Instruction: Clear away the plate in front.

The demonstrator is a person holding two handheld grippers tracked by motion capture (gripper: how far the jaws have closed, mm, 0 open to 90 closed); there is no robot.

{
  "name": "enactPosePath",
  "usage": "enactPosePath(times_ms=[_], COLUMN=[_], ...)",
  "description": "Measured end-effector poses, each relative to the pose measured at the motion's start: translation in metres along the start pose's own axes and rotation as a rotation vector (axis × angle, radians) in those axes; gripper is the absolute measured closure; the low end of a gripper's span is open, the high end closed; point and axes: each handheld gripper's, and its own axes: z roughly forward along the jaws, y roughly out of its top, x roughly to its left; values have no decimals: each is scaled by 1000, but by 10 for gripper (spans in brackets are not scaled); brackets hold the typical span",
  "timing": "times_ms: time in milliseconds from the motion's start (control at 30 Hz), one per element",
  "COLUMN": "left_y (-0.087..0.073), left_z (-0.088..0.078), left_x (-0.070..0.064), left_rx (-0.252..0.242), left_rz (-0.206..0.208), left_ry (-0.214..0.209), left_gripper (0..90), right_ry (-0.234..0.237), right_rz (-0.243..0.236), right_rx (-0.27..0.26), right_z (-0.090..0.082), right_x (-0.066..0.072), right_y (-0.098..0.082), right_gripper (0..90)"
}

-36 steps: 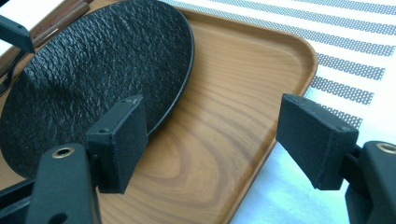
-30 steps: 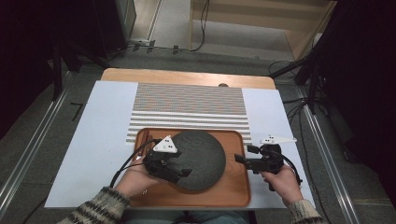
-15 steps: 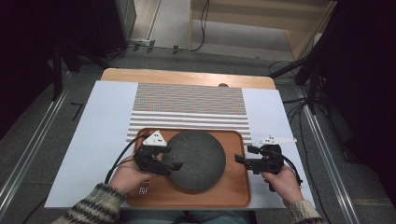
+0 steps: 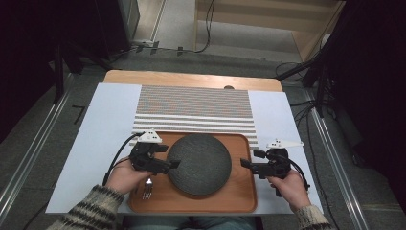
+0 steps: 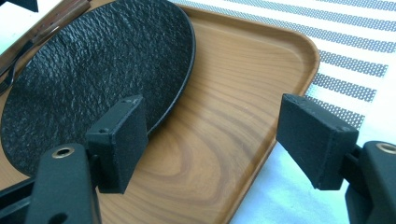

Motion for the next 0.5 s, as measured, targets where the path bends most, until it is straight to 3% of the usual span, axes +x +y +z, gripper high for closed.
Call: enactPosePath(times_ms=[500], left_y=[-7], left_z=[-15], left_x=[21], left_rx=[-24], left_rz=[-35], left_ry=[70], left_gripper=[232], right_ry=[3], right_rz=[-1], right_rx=[3], right_z=[0], right_x=[0], right_y=[0], right_gripper=[228])
